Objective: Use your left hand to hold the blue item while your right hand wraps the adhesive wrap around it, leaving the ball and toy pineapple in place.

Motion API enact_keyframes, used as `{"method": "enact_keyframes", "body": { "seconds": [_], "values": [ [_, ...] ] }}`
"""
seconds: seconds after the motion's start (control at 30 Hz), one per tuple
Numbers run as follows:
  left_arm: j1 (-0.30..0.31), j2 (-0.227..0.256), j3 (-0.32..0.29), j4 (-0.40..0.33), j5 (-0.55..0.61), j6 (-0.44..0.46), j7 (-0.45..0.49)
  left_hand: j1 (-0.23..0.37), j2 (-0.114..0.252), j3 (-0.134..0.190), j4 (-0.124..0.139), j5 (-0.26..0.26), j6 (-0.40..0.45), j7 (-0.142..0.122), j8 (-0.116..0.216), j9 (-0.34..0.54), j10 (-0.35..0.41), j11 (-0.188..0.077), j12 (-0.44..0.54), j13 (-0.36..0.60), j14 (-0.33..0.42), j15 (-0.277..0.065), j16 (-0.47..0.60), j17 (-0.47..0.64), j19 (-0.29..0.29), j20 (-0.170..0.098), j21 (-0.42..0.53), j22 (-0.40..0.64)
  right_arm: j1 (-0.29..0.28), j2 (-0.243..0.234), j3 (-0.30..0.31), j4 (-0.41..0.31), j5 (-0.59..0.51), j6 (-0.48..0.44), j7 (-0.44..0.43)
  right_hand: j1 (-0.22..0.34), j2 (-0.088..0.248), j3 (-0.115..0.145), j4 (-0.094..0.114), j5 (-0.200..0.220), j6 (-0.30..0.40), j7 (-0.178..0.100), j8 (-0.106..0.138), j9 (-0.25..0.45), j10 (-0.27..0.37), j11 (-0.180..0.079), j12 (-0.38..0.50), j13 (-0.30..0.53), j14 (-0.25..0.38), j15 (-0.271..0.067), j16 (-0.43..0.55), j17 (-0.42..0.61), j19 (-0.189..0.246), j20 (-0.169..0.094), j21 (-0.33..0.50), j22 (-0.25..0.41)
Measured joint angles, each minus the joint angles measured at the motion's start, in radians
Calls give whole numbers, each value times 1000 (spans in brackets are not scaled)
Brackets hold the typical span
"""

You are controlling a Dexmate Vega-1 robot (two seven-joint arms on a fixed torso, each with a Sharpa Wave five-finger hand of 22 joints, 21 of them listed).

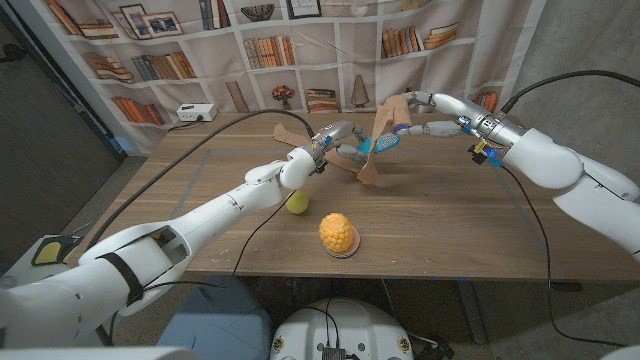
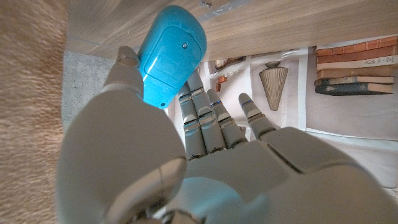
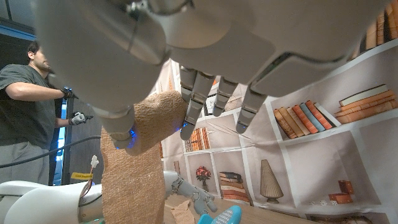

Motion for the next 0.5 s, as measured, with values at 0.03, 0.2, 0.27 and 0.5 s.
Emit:
{"method": "enact_keyframes", "body": {
  "seconds": [0.03, 0.2, 0.27, 0.5],
  "values": [
    [1, 0, 0, -1, 0, -1, 0, 0, 0, 0, 0, 0, 0, 0, 0, 0, 0, 0, 0, 0, 0, 0, 0, 0, 0, 0, 0, 0, 11, -1, -8, 8, 8, -1, -4, 0, 0, 0, 0, 0, 0, 0, 0, 0, -2, 2, 0, 0, 0, 0, 0, 0, 0, 0, 0, 0],
    [1, 1, -2, -2, 1, -4, -2, 0, 0, 0, 0, 0, 0, 0, 0, 0, 0, 0, -6, 0, 0, 0, 4, 0, 0, 0, 0, 0, 63, -1, -48, 52, 41, -1, -16, 0, 0, -3, 3, -4, 0, 0, -3, 2, -2, 5, -4, 1, 0, 0, 0, 0, 0, 0, 0, 0],
    [1, 1, -2, -2, 2, -5, -2, 0, 0, 0, 0, 0, 0, 0, 0, 0, 0, 0, -7, 0, 0, 0, 4, 0, 0, 0, 0, 0, 79, -1, -61, 64, 48, 0, -19, -1, 1, -4, 4, -4, 0, 0, -3, 2, -2, 5, -5, 4, 0, 0, 0, 0, 0, 0, 0, 0],
    [0, 0, -2, 0, 5, -11, -4, -1, 1, -4, 4, -1, -4, -4, 0, 1, 2, -9, -15, -1, 7, -4, 4, 0, 0, 0, 0, 0, 142, 5, -113, 114, 68, 7, -33, -3, 3, -4, 4, -4, 0, 0, -6, 2, -2, 5, -8, 5, 0, 0, 0, 0, 0, 0, 0, 0]
  ]
}}
